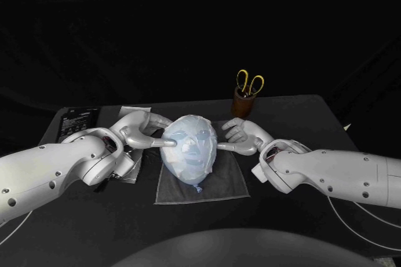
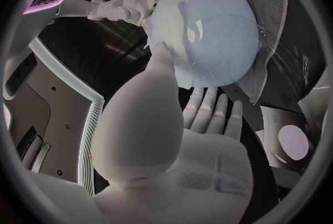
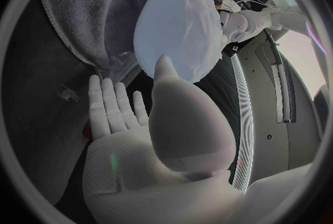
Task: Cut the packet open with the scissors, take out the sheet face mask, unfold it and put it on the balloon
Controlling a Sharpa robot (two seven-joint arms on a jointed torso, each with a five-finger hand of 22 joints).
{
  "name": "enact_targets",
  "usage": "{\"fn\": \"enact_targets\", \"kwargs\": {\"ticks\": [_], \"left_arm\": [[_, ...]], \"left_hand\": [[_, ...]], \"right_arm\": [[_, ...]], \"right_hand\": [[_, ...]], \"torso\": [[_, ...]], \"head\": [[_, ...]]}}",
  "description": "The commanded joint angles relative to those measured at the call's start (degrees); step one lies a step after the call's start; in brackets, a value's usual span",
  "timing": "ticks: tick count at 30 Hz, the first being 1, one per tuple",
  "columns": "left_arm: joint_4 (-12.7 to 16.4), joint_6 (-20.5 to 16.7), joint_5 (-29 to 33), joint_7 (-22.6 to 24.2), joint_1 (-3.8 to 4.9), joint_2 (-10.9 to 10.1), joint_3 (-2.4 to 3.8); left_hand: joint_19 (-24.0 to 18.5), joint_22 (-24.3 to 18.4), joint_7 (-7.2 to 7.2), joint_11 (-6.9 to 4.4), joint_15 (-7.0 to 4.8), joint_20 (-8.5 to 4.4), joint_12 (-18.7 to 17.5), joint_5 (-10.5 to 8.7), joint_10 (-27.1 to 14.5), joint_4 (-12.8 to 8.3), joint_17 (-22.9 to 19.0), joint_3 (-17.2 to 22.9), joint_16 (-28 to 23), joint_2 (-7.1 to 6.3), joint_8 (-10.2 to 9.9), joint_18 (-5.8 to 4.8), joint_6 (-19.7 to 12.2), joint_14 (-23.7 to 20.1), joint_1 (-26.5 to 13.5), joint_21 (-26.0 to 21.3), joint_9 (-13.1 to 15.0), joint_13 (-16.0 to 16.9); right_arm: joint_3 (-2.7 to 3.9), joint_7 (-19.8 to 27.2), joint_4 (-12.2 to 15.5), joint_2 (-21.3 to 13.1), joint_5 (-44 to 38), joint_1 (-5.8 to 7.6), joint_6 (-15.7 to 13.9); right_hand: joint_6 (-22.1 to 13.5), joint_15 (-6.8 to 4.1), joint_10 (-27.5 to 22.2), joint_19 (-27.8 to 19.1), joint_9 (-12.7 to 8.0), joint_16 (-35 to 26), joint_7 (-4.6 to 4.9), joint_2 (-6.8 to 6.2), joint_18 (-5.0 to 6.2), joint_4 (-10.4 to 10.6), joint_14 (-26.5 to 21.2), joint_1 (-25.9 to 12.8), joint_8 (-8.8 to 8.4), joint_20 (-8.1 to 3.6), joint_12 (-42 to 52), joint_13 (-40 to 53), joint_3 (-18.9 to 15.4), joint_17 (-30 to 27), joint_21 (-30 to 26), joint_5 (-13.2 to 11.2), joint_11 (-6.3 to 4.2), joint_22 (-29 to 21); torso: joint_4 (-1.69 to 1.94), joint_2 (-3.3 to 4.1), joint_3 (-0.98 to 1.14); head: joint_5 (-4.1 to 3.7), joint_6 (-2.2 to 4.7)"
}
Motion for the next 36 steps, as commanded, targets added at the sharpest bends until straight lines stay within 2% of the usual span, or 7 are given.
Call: {"fn": "enact_targets", "kwargs": {"ticks": [1, 13, 18, 22, 28, 32, 36], "left_arm": [[0.2, 1.94, -0.07, -0.21, -0.19, 0.21, -0.19], [0.03, 1.92, -0.07, -0.23, -0.19, 0.28, -0.2], [0.02, 1.9, -0.06, -0.25, -0.19, 0.23, -0.2], [-0.03, 1.9, -0.06, -0.23, -0.2, 0.3, -0.21], [-0.1, 1.97, -0.06, -0.19, -0.21, 0.43, -0.21], [-0.08, 2.03, -0.06, -0.18, -0.21, 0.45, -0.22], [-0.02, 2.09, -0.01, -0.19, -0.22, 0.37, -0.22]], "left_hand": [[0.3, -0.05, 4.17, 0.06, -0.06, -0.03, 0.17, -0.38, 0.47, 0.04, 0.05, 0.38, -0.33, 0.56, 0.23, 1.17, 0.28, 0.52, -0.21, 0.22, 0.09, 0.07], [0.32, -0.07, 4.18, 0.07, -0.06, -0.04, 0.15, -0.38, 0.58, 0.04, 0.06, 0.44, -0.35, 0.63, 0.29, 1.26, 0.41, 0.58, -0.22, 0.22, 0.13, 0.07], [0.32, -0.08, 4.19, 0.08, -0.06, -0.04, 0.14, -0.38, 0.63, 0.04, 0.06, 0.47, -0.38, 0.66, 0.29, 1.32, 0.37, 0.59, -0.23, 0.22, 0.11, 0.07], [0.32, -0.08, 4.19, 0.08, -0.06, -0.04, 0.14, -0.38, 0.63, 0.04, 0.06, 0.47, -0.38, 0.66, 0.29, 1.32, 0.37, 0.59, -0.23, 0.22, 0.11, 0.07], [0.32, -0.08, 4.19, 0.08, -0.06, -0.04, 0.14, -0.38, 0.63, 0.04, 0.06, 0.47, -0.38, 0.66, 0.29, 1.32, 0.37, 0.59, -0.23, 0.22, 0.11, 0.07], [0.32, -0.08, 4.19, 0.08, -0.06, -0.04, 0.14, -0.38, 0.63, 0.04, 0.06, 0.47, -0.38, 0.66, 0.29, 1.32, 0.37, 0.59, -0.23, 0.22, 0.11, 0.07], [0.32, -0.08, 4.19, 0.08, -0.06, -0.04, 0.14, -0.38, 0.63, 0.04, 0.06, 0.47, -0.38, 0.66, 0.29, 1.32, 0.37, 0.59, -0.23, 0.22, 0.11, 0.07]], "right_arm": [[0.04, -0.53, 0.12, -0.31, -2.15, 0.07, -0.69], [0.04, 0.41, 1.8, -3.14, -2.65, 0.13, -2.16], [0.03, 4.05, 5.7, -5.87, 0.11, 0.13, -1.72], [-0.02, 4.06, 8.15, -7.01, 1.02, 0.02, 0.71], [-0.29, 0.07, 9.85, -6.79, -2.18, -0.28, 4.14], [-0.39, -3.98, 9.68, -5.79, -6.44, -0.53, 5.46], [-0.44, -7.68, 9.3, -4.65, -9.44, -0.74, 6.36]], "right_hand": [[0.41, 0.02, 0.43, 0.49, -0.09, 0.28, 9.5, -0.02, -0.21, -0.06, 0.48, 0.6, 0.06, 0.09, 0.39, -0.08, 0.29, -0.08, 0.22, -0.22, 0.01, -0.09], [3.3, -0.38, 2.3, 1.95, -1.26, 1.26, 9.43, 1.64, 0.16, -1.25, 1.94, 3.68, 0.16, -0.01, 1.98, -1.49, 1.15, -0.84, 0.6, -0.16, -0.25, -1.5], [13.93, -3.35, 12.33, 10.06, -3.43, 4.3, 8.5, 3.68, 2.54, -3.16, 12.75, 6.04, -0.42, -0.67, 4.44, -3.55, 2.36, -1.11, 4.17, -0.12, -2.22, -1.39], [23.35, -6.98, 23.64, 18.63, -8.06, 4.12, 5.46, 2.92, 2.64, -0.87, 25.97, 4.01, -7.07, -4.2, 2.11, -7.78, -0.64, -1.09, 8.5, 0.03, -5.94, -0.84], [31.74, -12.41, 36.76, 29.49, -10.03, 9.6, 1.14, 2.81, 2.71, 0.6, 42.73, 0.35, -9.91, -9.37, 4.94, -6.78, -6.43, 3.13, 16.49, -0.24, -10.4, 2.84], [39.93, -15.62, 43.86, 35.02, -8.82, 17.26, -2.42, 3.22, 2.31, 0.47, 51.12, -4.88, -6.71, -12.44, 10.24, -2.64, -12.36, 10.15, 25.66, -0.16, -14.08, 9.66], [45.89, -18.44, 53.61, 40.4, -6.24, 40.51, -5.83, 7.06, -2.08, 0.56, 56.47, -6.91, -3.21, -15.48, 28.61, 27.33, -17.46, 43.43, 56.81, -0.37, -16.97, 38.82]], "torso": [[-0.05, -0.01, 0.01], [0.04, -0.03, 0.05], [-0.13, -0.03, 0.02], [-0.17, -0.06, 0.05], [-0.12, -0.05, 0.02], [-0.05, 0.01, 0.03], [0.02, 0.05, 0.0]], "head": [[-0.04, -0.07], [-0.42, 0.08], [-0.59, -0.08], [-0.73, -0.15], [-0.86, -0.1], [-0.9, -0.15], [-0.81, -0.26]]}}
